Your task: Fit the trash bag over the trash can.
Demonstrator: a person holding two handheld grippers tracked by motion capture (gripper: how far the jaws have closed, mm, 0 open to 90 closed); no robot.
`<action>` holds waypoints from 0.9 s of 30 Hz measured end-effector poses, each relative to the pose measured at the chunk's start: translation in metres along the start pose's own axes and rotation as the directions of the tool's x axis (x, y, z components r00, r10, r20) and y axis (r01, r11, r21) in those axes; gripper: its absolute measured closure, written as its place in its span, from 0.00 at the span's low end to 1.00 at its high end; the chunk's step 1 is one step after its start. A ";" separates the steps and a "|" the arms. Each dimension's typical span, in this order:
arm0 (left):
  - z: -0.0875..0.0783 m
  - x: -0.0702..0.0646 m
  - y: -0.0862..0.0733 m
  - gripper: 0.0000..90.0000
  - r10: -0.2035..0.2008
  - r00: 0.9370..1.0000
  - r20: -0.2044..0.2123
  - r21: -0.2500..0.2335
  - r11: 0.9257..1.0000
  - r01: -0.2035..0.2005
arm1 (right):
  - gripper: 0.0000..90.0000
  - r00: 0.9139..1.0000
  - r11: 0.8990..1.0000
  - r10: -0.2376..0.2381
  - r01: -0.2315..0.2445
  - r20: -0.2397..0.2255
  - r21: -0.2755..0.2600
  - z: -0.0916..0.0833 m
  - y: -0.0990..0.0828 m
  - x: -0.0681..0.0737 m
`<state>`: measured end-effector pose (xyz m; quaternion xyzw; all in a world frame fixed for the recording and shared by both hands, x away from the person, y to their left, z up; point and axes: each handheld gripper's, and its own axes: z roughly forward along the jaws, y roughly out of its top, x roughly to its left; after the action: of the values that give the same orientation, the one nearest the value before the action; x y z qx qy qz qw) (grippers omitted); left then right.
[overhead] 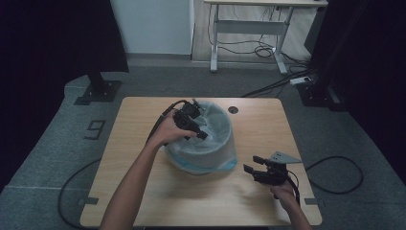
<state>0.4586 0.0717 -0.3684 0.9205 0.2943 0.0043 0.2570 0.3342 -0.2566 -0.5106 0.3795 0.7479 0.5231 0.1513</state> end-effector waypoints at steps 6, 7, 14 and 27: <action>-0.021 -0.006 -0.008 0.40 0.015 1.000 0.001 -0.124 0.992 -0.014 | 0.39 1.000 1.000 0.002 -0.002 0.000 -0.004 -0.001 0.000 -0.001; -0.026 -0.008 -0.011 0.38 0.015 1.000 -0.001 -0.153 0.988 -0.015 | 0.39 1.000 1.000 0.001 -0.001 0.001 -0.006 -0.001 0.000 0.000; -0.052 -0.016 -0.034 0.35 0.027 1.000 -0.002 -0.285 0.958 -0.026 | 0.39 1.000 1.000 0.003 -0.003 0.009 -0.006 -0.002 0.000 -0.002; -0.082 -0.024 -0.093 0.33 -0.024 0.998 -0.063 -0.414 0.910 -0.004 | 0.39 1.000 1.000 0.006 -0.006 0.025 0.003 -0.006 -0.005 -0.003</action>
<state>0.3760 0.1616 -0.3383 0.8429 0.2999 0.0959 0.4363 0.3301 -0.2637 -0.5131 0.3887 0.7454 0.5178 0.1585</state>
